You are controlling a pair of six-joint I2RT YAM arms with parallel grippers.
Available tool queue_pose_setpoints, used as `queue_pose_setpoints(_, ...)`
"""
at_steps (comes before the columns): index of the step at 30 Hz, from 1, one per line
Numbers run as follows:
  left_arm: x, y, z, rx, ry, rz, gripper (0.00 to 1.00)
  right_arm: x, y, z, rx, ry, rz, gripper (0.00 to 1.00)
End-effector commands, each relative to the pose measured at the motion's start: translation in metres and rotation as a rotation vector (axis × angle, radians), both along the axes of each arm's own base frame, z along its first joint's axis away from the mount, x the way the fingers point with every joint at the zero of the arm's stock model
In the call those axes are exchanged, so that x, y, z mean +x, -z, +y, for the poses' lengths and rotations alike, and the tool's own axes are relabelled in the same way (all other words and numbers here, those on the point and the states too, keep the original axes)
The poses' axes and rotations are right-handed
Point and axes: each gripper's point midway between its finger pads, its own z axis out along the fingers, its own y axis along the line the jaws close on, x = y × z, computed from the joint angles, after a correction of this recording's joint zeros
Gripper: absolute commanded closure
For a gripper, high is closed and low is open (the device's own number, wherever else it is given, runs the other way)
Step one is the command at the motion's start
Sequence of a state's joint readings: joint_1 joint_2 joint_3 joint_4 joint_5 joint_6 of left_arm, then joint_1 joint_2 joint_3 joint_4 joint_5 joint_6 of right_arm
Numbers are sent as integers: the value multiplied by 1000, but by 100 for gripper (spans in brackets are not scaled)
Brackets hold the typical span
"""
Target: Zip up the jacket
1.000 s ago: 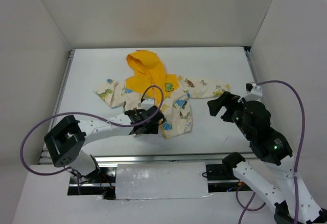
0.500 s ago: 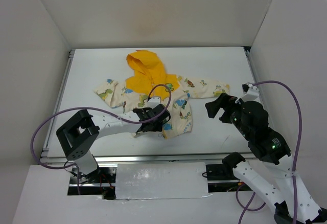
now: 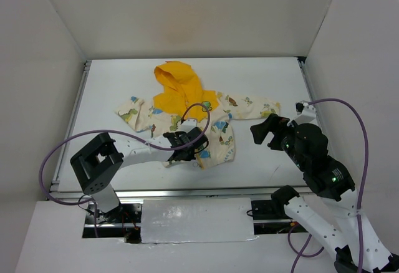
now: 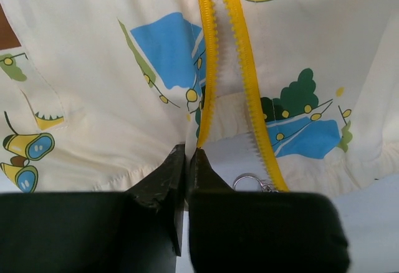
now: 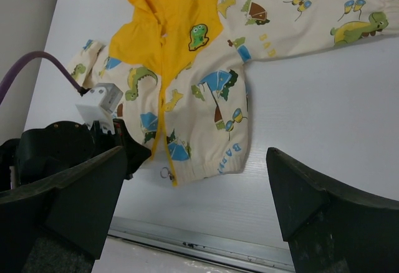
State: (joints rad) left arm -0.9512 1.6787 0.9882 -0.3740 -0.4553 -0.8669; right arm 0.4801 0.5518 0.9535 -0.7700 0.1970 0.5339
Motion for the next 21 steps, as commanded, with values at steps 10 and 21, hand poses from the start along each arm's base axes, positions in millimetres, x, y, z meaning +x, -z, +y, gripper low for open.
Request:
queue_pose_setpoints(10,6,-78,-29,-349,81,-110,100,10,16,73,105,-328,21,0)
queue_pose_setpoints(21,-3,-132,-20,-818,199,-207,100,53,72,175,432,-563,201,14)
